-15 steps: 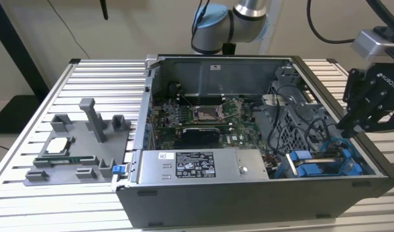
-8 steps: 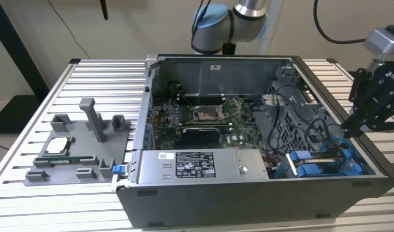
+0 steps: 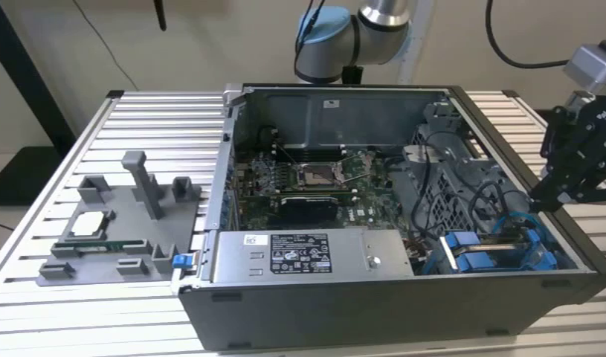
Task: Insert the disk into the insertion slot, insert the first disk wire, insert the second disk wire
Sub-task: 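Insert the second disk wire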
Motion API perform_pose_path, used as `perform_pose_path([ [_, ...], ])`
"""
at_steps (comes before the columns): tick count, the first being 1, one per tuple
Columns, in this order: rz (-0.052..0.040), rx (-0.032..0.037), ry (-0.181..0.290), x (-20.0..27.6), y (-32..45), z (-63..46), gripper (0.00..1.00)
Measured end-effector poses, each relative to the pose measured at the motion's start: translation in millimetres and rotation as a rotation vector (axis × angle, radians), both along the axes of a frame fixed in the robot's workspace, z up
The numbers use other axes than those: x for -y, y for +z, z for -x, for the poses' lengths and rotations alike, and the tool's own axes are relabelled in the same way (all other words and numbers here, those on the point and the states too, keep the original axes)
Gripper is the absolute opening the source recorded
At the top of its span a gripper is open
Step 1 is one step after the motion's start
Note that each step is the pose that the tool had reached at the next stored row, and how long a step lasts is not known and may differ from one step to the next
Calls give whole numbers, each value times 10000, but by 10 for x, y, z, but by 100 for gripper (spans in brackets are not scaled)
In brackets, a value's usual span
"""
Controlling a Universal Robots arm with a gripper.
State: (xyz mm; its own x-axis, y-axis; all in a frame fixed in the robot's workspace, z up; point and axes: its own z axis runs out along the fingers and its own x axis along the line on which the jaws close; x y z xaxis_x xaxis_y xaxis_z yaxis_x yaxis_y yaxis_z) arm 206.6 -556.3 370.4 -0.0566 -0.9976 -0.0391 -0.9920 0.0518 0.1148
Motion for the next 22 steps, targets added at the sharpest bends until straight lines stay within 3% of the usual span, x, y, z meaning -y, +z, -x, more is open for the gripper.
perform_pose_path([
  [7, -1, 2, 1, 0, -26, -35, 100],
  [12, -3, -39, -1, 1, -82, -50, 100],
  [19, -1, -243, 0, 0, -101, -51, 100],
  [22, 1, -254, 0, 1, -104, -51, 100],
])
